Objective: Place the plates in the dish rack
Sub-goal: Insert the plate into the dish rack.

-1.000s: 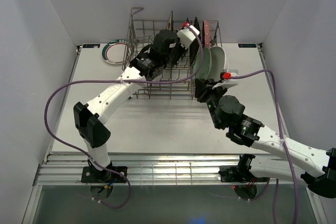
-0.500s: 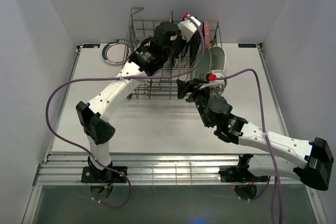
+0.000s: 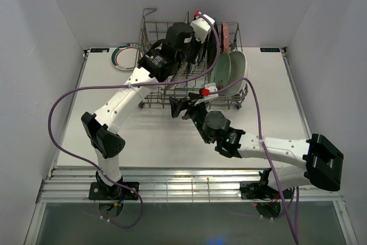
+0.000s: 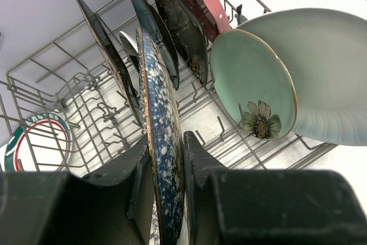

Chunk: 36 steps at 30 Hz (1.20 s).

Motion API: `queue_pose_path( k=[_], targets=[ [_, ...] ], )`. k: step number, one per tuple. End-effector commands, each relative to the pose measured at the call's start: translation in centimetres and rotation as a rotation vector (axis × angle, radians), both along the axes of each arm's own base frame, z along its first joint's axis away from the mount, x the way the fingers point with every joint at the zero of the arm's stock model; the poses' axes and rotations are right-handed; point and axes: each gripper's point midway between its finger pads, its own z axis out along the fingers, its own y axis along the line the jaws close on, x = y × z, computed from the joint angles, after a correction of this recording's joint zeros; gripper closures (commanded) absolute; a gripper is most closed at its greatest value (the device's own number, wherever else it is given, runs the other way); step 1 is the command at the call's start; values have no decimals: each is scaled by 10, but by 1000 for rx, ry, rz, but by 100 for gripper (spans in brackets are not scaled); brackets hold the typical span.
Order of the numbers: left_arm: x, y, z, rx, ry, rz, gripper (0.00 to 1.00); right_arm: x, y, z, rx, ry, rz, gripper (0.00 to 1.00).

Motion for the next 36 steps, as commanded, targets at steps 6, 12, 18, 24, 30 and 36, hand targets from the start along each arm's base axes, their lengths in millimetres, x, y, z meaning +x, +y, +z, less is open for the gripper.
queue_pose_path(
  k=[6, 12, 18, 24, 30, 36],
  targets=[
    [-27, 35, 141, -316, -262, 58, 100, 2, 15, 59, 151, -88, -36, 14],
    [-28, 36, 145, -352, -259, 74, 100, 14, 17, 59, 151, -90, -131, 15],
    [-33, 40, 156, -394, -273, 75, 100, 25, 18, 55, 109, -99, -206, 27],
    [-38, 47, 166, -404, -298, 79, 100, 34, 24, 57, 85, -115, -229, 40],
    [-47, 56, 180, -422, -324, 77, 100, 37, 24, 59, 81, -119, -242, 61],
    [-60, 65, 195, -458, -350, 65, 100, 41, 24, 59, 63, -126, -260, 84]
  ],
)
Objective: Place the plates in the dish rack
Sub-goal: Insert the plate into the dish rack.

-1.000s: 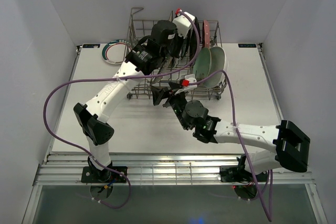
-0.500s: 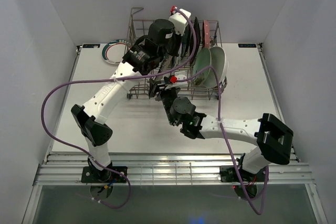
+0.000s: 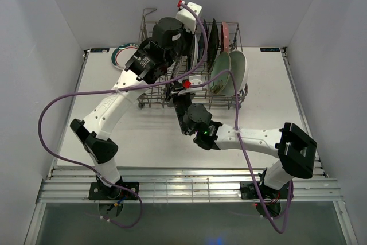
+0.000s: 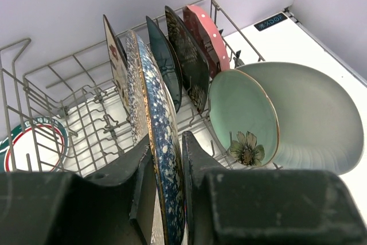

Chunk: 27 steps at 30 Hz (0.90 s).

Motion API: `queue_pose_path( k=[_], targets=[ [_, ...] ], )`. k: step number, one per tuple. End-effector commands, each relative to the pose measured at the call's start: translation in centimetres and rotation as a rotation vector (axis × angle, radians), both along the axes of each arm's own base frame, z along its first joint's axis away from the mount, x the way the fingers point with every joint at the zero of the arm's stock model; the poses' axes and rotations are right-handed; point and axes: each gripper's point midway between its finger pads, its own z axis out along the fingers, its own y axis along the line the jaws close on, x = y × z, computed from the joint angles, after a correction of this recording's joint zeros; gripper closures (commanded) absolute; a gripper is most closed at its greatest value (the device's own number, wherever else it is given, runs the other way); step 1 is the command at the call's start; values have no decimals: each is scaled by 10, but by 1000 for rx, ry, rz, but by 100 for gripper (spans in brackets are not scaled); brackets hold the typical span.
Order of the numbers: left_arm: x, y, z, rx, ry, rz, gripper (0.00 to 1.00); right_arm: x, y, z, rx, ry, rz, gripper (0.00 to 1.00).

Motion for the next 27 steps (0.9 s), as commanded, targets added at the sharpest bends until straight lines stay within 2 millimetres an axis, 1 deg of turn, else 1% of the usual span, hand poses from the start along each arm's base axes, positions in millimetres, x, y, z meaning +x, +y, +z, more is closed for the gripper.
queue_pose_path(
  k=[1, 4, 5, 10, 12, 13, 15, 17, 18, 19, 25, 27],
  targets=[
    [-49, 49, 145, -268, -310, 11, 100, 6, -10, 24, 67, -31, -60, 86],
    [-55, 52, 153, -288, -325, 3, 100, 5, -15, 29, 85, -39, -67, 91],
    [-57, 52, 154, -297, -326, 0, 100, 5, -18, 28, 60, -47, -77, 92],
    [-68, 52, 161, -347, -332, -40, 100, 2, -39, 33, 64, -66, -118, 92],
    [-73, 47, 164, -375, -335, -80, 100, 1, -45, 32, 61, -69, -133, 92],
    [-73, 45, 161, -372, -331, -89, 100, 0, -51, 37, 63, -79, -143, 92],
    [-74, 39, 160, -398, -310, -114, 100, -1, -57, 35, 52, -78, -158, 92],
    [-73, 34, 160, -405, -304, -125, 100, -3, -67, 36, 46, -88, -176, 92],
    [-69, 28, 154, -400, -287, -133, 100, -4, -70, 36, 42, -89, -179, 92],
    [-68, 26, 154, -409, -282, -136, 100, -5, -74, 39, 46, -94, -183, 92],
    [-58, 8, 148, -423, -257, -167, 100, -10, -92, 41, 24, -108, -214, 92],
    [-52, -1, 141, -427, -237, -177, 100, -11, -99, 40, 16, -112, -227, 92]
  ],
)
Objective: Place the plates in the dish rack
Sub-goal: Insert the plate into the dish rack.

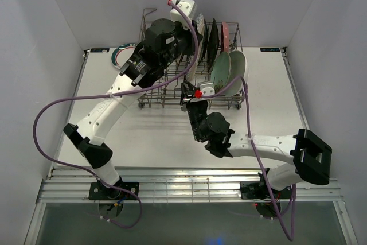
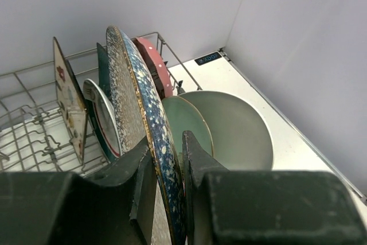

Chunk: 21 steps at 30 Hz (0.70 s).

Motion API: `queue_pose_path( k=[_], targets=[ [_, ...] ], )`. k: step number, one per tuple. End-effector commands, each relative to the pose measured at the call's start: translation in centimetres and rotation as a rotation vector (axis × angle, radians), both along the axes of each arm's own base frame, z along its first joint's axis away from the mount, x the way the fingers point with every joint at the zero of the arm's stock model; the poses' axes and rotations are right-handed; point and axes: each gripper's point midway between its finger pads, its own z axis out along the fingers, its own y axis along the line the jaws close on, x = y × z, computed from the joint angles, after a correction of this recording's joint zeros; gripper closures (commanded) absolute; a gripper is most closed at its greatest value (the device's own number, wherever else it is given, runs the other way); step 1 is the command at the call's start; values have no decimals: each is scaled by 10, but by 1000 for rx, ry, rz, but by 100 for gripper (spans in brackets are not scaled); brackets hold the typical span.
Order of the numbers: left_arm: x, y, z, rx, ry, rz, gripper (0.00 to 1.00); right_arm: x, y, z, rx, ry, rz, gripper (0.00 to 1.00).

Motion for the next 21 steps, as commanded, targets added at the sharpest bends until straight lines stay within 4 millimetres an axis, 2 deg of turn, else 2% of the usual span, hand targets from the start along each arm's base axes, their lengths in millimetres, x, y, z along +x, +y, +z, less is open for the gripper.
queue_pose_path(
  k=[1, 4, 7, 9, 16, 18, 21],
  targets=[
    [-24, 13, 103, -183, -227, -50, 100, 4, -53, 26, 118, -19, -158, 92],
    [-17, -1, 91, -185, -194, -73, 100, 3, -62, 25, 114, -25, -171, 92],
    [-14, -8, 91, -198, -186, -86, 100, 2, -68, 24, 105, -30, -177, 92],
    [-6, -15, 84, -192, -175, -84, 100, 0, -70, 26, 106, -41, -165, 92],
    [10, -24, 75, -189, -177, -54, 100, 4, -88, 22, 111, -60, -153, 92],
    [13, -25, 74, -188, -182, -39, 100, 11, -86, 15, 103, -44, -122, 92],
    [15, -25, 75, -184, -197, -25, 100, 16, -90, 14, 116, -43, -82, 92]
  ],
)
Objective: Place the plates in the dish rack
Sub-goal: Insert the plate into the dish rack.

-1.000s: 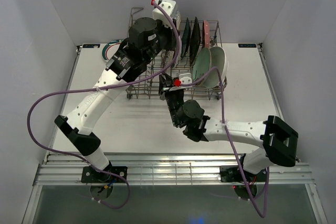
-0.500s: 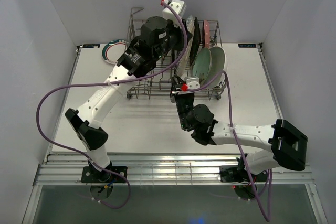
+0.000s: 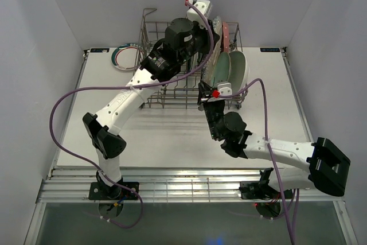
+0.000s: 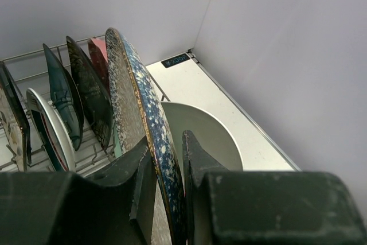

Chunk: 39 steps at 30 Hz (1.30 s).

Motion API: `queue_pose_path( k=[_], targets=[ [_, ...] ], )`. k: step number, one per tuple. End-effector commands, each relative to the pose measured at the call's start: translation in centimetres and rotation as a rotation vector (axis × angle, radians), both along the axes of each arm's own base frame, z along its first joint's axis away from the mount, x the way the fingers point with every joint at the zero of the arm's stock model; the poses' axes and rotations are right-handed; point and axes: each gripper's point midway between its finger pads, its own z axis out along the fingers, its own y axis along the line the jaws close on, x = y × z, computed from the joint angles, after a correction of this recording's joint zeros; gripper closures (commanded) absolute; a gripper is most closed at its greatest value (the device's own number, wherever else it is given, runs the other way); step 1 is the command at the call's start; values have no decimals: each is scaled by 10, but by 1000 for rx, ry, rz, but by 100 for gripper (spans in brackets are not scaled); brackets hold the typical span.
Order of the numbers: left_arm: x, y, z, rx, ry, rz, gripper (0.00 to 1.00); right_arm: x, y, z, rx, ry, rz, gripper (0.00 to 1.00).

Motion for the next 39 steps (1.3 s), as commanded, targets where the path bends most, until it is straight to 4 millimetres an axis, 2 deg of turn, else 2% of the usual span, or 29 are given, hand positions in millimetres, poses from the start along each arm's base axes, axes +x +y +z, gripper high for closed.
queue_pose_path(
  k=[1, 6, 8, 12, 17, 19, 20, 21, 23, 24, 25, 27, 28, 29, 30, 31, 32, 33, 34, 35, 36, 37, 38, 39],
  targets=[
    [-4, 34, 96, -113, -250, 78, 100, 6, -31, 31, 168, -38, -30, 92],
    [-6, 38, 106, -111, -303, 111, 100, 9, -31, 38, 149, -64, 12, 92],
    [-4, 38, 107, -104, -313, 122, 100, 10, -26, 40, 142, -60, 55, 92],
    [-2, 41, 111, -87, -351, 145, 100, 15, -28, 43, 125, -67, 65, 92],
    [3, 39, 104, -53, -365, 151, 100, 23, -26, 40, 101, -42, 69, 92],
    [7, 42, 95, -45, -349, 179, 100, 32, -32, 32, 84, -22, 38, 92],
    [16, 36, 62, 9, -313, 168, 100, 36, -31, 30, 78, -8, 55, 92],
    [17, 33, 50, 42, -300, 150, 100, 45, -39, 22, 122, 36, 71, 92],
    [26, 47, 36, 100, -300, 189, 100, 56, -37, 17, 111, 92, 120, 92],
    [32, 57, 21, 126, -265, 197, 100, 64, -43, 14, 107, 117, 95, 92],
    [42, 85, 33, 105, -270, 190, 100, 65, -44, 10, 98, 129, 91, 92],
    [50, 122, 37, 65, -174, 174, 100, 72, -43, 17, 99, 122, 99, 87],
    [48, 129, 35, 59, -144, 100, 100, 74, -40, 17, 85, 132, 105, 86],
    [62, 167, 28, 80, -122, 161, 97, 76, -34, 20, 74, 137, 121, 85],
    [64, 182, 26, 90, -138, 177, 82, 83, -29, 14, 55, 157, 121, 84],
    [73, 198, -22, 136, -66, 190, 62, 86, -25, 24, 49, 148, 127, 83],
    [64, 209, -20, 132, -94, 200, 40, 89, -19, 24, 41, 153, 143, 80],
    [66, 215, -27, 143, -111, 210, 20, 95, -12, 17, 29, 169, 151, 80],
    [68, 219, -46, 165, -85, 214, 13, 97, -7, 19, 29, 169, 162, 79],
    [77, 228, -54, 175, -76, 219, 7, 100, -1, 27, 35, 165, 180, 75],
    [83, 233, -63, 175, -40, 205, 5, 106, 7, 20, 21, 184, 188, 74],
    [95, 253, -47, 150, -55, 214, 5, 109, 11, 20, 15, 190, 196, 73],
    [97, 248, -47, 128, -36, 119, 5, 110, 17, 24, 18, 190, 218, 68],
    [112, 248, -78, 122, 65, 67, 5, 112, 21, 18, 14, 201, 226, 64]
  ],
)
